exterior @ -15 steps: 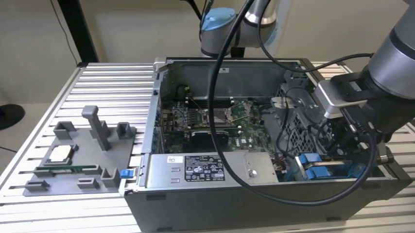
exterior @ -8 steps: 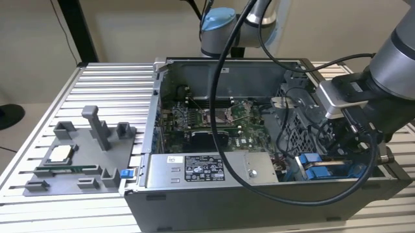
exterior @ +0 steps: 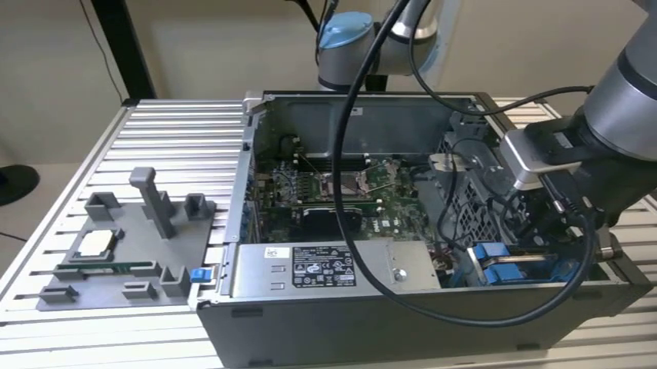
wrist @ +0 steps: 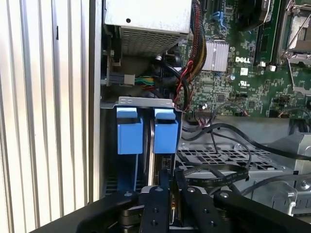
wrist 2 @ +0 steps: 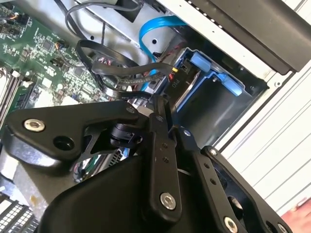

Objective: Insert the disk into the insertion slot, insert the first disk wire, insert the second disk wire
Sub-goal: 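Insert the second disk wire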

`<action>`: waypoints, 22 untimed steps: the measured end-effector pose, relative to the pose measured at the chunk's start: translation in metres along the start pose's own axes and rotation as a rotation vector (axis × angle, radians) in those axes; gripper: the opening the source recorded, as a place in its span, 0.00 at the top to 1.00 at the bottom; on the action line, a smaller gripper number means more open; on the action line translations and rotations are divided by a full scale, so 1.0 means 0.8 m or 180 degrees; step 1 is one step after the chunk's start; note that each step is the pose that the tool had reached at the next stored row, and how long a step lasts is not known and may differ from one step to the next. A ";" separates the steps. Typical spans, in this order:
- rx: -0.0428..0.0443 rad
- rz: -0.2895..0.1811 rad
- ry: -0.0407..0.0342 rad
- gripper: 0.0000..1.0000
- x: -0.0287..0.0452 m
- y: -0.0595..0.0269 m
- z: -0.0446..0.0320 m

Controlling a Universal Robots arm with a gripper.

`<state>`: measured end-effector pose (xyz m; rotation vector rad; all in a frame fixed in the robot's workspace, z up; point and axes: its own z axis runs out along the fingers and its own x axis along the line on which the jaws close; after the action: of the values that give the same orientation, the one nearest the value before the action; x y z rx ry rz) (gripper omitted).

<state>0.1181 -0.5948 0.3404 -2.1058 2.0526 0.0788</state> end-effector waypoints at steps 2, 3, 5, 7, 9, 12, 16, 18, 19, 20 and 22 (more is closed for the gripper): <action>0.0002 0.0000 -0.0008 1.00 0.0001 0.000 0.0007; 0.0003 0.0001 -0.0011 1.00 0.0001 0.000 0.0011; 0.0004 0.0001 -0.0017 1.00 0.0003 -0.001 0.0018; 0.0005 0.0001 -0.0021 1.00 0.0004 -0.001 0.0024; 0.0007 0.0002 -0.0026 1.00 0.0006 -0.001 0.0032; 0.0013 0.0000 -0.0025 1.00 0.0016 -0.001 0.0087; 0.0028 -0.0002 -0.0029 1.00 0.0029 0.000 0.0176; 0.0028 -0.0002 -0.0034 0.00 0.0031 0.000 0.0185; 0.0029 -0.0002 -0.0037 0.00 0.0031 0.000 0.0174; 0.0028 -0.0002 -0.0038 0.00 0.0025 0.000 0.0138; 0.0027 -0.0002 -0.0031 0.00 0.0002 -0.002 0.0016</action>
<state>0.1195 -0.5948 0.3392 -2.0968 2.0431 0.0800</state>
